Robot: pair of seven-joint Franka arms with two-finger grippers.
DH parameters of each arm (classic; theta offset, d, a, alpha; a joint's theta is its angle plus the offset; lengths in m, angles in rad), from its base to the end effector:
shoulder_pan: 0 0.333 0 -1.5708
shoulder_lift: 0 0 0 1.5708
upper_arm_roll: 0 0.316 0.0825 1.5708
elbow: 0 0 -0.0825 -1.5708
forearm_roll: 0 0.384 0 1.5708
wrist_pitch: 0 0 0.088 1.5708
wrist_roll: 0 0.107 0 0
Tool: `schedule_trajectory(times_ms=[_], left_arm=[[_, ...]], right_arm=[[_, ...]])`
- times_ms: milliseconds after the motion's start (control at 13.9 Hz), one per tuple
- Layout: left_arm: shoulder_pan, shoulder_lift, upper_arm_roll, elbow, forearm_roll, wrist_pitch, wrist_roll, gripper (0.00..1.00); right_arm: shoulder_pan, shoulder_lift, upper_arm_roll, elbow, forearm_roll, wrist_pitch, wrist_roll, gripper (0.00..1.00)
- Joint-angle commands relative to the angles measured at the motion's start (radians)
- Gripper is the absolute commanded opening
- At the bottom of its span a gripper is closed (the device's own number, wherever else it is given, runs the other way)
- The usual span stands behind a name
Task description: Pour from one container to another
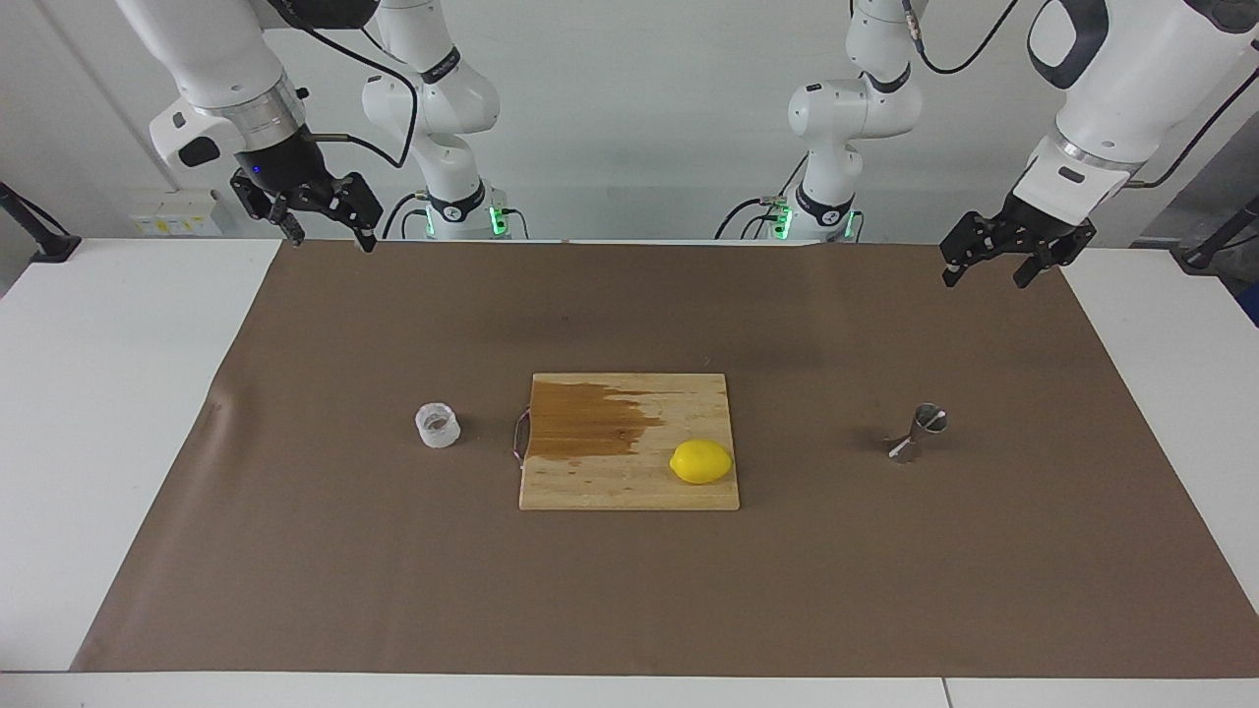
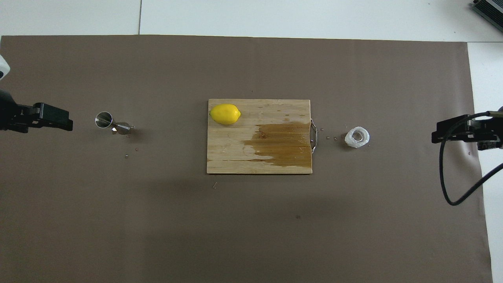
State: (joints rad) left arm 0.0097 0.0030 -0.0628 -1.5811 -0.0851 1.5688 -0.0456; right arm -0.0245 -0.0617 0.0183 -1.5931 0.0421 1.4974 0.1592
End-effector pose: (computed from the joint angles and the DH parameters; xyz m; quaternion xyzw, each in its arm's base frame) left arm 0.5536 -0.0385 0.6182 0.9991 -0.0035 -0.0097 0.0422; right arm 0.5276 0.0018 0.6412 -0.9963 0.0814 0.0185 0.0191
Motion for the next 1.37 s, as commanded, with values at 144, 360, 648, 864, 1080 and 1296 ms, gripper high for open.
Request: schedule_trajectory(times_ms=[144, 360, 648, 864, 1080, 1296], left_arm=[[0.081, 0.092, 0.001, -0.004, -0.139, -0.067, -0.152, 1.0], [0.118, 0.172, 0.001, 0.001, -0.2, -0.095, -0.235, 1.0], [0.147, 0.181, -0.002, -0.059, -0.34, -0.099, -0.52, 1.0], [0.185, 0.279, -0.006, -0.025, -0.361, -0.121, -0.531, 1.0], [0.257, 0.411, -0.057, 0.09, -0.403, -0.214, -0.64, 1.0], [0.386, 0.506, -0.179, 0.142, -0.432, -0.24, -0.686, 1.0]], right_arm=[[-0.014, -0.004, 0.009, 0.004, 0.022, -0.002, 0.014, 1.0], [-0.015, -0.004, 0.009, 0.005, 0.022, -0.002, 0.014, 1.0], [-0.015, -0.004, 0.009, 0.004, 0.022, -0.002, 0.014, 1.0], [-0.014, -0.004, 0.009, 0.004, 0.021, -0.002, 0.014, 1.0], [-0.015, -0.015, 0.009, 0.005, 0.022, -0.002, 0.014, 1.0], [-0.014, -0.02, 0.009, 0.005, 0.021, -0.003, 0.014, 1.0]])
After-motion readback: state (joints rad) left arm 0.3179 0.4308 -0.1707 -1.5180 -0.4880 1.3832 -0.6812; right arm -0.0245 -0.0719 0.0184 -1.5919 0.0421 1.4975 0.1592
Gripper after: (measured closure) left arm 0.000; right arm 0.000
